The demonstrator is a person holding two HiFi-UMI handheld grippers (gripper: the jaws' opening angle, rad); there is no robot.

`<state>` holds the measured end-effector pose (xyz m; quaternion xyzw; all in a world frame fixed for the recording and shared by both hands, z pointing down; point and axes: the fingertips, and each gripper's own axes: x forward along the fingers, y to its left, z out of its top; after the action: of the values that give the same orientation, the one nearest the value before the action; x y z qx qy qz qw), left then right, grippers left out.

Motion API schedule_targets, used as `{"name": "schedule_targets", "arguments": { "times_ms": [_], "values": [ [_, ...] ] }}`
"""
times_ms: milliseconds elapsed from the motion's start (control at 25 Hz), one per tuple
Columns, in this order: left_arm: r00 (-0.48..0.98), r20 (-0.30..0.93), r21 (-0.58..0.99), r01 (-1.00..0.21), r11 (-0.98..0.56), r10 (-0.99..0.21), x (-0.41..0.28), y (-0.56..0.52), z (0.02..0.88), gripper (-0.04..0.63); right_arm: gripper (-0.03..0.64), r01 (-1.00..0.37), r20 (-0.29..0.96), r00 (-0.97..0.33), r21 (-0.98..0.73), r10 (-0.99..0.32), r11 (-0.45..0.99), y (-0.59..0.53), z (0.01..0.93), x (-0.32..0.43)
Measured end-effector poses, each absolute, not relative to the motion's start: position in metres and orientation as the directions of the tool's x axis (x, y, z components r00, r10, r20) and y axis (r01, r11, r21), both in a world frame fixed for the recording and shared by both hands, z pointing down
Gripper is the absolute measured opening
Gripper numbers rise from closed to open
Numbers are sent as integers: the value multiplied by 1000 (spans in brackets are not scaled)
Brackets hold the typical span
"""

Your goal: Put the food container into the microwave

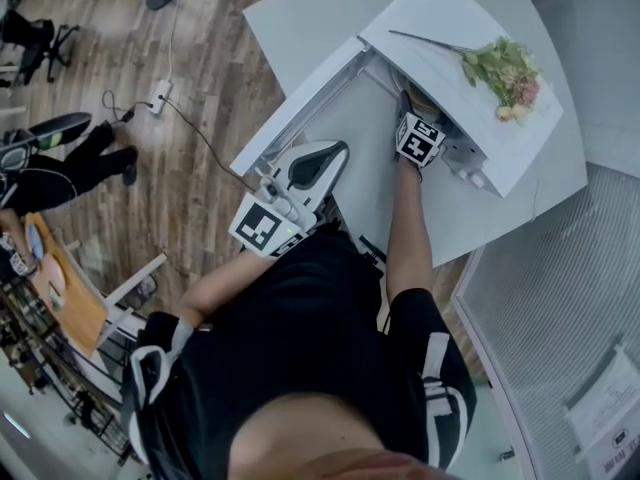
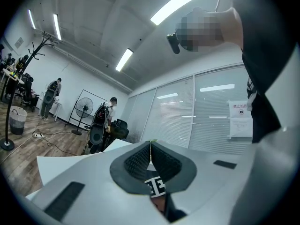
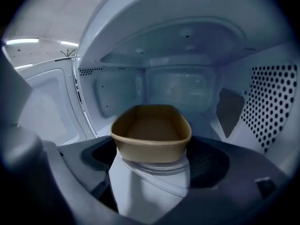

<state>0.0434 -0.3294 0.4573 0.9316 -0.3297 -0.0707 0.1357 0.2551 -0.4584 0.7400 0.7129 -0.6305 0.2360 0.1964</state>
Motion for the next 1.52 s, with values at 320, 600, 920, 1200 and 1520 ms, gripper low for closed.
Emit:
{"name": "schedule_targets", "arguments": {
  "times_ms": [320, 600, 920, 1200, 1520],
  "values": [
    [775, -26, 339, -587, -735, -631, 45, -336, 463, 25, 480, -991, 640, 90, -17, -763, -131, -464, 766, 256],
    [773, -31, 333, -590, -736, -634, 44, -328, 460, 25, 486, -987, 664, 69, -66, -744, -150, -463, 772, 259],
    [772, -66, 278, -594, -755, -632, 37, -298, 437, 25, 503, -986, 649, 62, -79, -758, -149, -431, 749, 243],
    [770, -114, 219, -597, -772, -627, 40, -227, 408, 25, 470, -993, 580, -5, -96, -814, -62, -341, 677, 214],
    [776, -124, 196, -592, -781, -619, 37, -130, 397, 25, 174, -994, 465, -29, -111, -885, -26, -219, 595, 202]
  ]
}}
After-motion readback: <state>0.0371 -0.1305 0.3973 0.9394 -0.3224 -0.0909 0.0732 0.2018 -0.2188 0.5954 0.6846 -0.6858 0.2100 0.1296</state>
